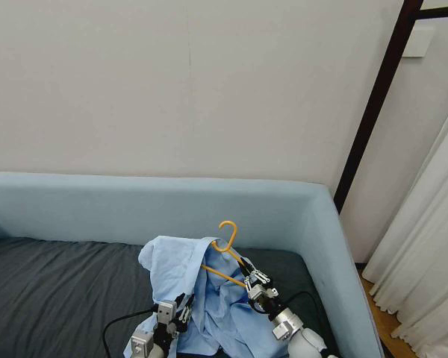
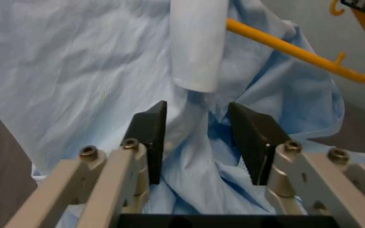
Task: Pick up the clothes from the sofa and hang them on the clothes hanger.
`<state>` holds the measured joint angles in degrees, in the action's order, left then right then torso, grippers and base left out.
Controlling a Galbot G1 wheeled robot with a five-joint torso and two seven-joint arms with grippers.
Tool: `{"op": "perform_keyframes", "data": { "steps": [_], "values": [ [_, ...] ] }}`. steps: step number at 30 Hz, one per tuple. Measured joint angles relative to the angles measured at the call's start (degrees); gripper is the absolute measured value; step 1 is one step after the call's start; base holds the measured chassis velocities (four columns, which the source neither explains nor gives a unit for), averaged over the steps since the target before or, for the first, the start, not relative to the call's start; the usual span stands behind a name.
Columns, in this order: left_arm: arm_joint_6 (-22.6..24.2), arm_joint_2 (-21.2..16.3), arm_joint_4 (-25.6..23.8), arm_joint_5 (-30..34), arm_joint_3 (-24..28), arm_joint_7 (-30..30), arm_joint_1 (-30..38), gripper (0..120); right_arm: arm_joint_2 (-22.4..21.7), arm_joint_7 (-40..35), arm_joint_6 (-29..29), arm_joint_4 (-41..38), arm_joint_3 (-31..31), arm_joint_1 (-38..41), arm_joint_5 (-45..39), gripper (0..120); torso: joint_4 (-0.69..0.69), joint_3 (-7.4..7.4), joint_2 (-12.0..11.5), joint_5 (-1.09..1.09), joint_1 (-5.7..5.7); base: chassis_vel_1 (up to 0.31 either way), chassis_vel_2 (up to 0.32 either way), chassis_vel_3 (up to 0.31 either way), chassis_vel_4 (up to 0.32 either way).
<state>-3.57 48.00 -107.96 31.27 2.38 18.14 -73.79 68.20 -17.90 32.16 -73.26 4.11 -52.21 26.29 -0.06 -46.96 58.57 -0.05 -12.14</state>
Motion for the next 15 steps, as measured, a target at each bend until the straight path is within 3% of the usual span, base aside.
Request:
{"op": "perform_keyframes", "data": {
  "steps": [2, 4, 8, 9, 12, 13, 15],
  "values": [
    [-1.6, -1.2, -1.0, -3.2, -0.7, -0.6, -1.1, 57, 0.2, -0.4, 0.4, 0.1, -0.6, -0.1, 0.7, 5, -0.01, 0.0, 0.0, 0.0, 0.0, 0.0, 0.0, 0.0, 0.0],
    [-3.2, -1.8, -1.4, -4.9, -1.3, -1.2, -1.7, 60, 0.4, -0.5, 0.7, 0.3, -1.0, -0.1, 1.2, 5, -0.01, 0.0, 0.0, 0.0, 0.0, 0.0, 0.0, 0.0, 0.0],
    [-14.1, -5.1, -2.4, -11.2, -6.9, -10.4, -1.3, 78, 0.5, -0.9, 1.7, 1.4, -1.9, 0.3, 2.4, 5, -0.01, 0.0, 0.0, -0.01, 0.0, 0.0, 0.0, 0.0, 0.0],
    [-14.1, -5.1, -2.4, -11.2, -6.9, -10.4, -1.3, 78, 0.5, -0.9, 1.7, 1.4, -1.9, 0.3, 2.4, 5, -0.01, 0.0, 0.0, -0.01, 0.0, 0.0, 0.0, 0.0, 0.0],
    [-18.7, -11.8, -3.4, -9.4, -9.7, -17.4, 2.0, 92, 0.4, -1.1, 2.1, 1.8, -2.4, 0.8, 2.7, 5, -0.01, 0.0, 0.0, 0.0, 0.0, 0.0, 0.0, 0.0, 0.0],
    [-18.7, -11.8, -3.4, -9.4, -9.7, -17.4, 2.0, 92, 0.4, -1.1, 2.1, 1.8, -2.4, 0.8, 2.7, 5, -0.01, 0.0, 0.0, 0.0, 0.0, 0.0, 0.0, 0.0, 0.0],
    [-19.2, -16.8, -3.1, -4.5, -8.4, -20.1, 6.9, 98, 0.4, -1.1, 2.1, 1.8, -2.5, 0.9, 2.8, 5, 0.0, 0.0, 0.0, 0.0, 0.0, 0.0, 0.0, 0.0, 0.0]
  ]
}}
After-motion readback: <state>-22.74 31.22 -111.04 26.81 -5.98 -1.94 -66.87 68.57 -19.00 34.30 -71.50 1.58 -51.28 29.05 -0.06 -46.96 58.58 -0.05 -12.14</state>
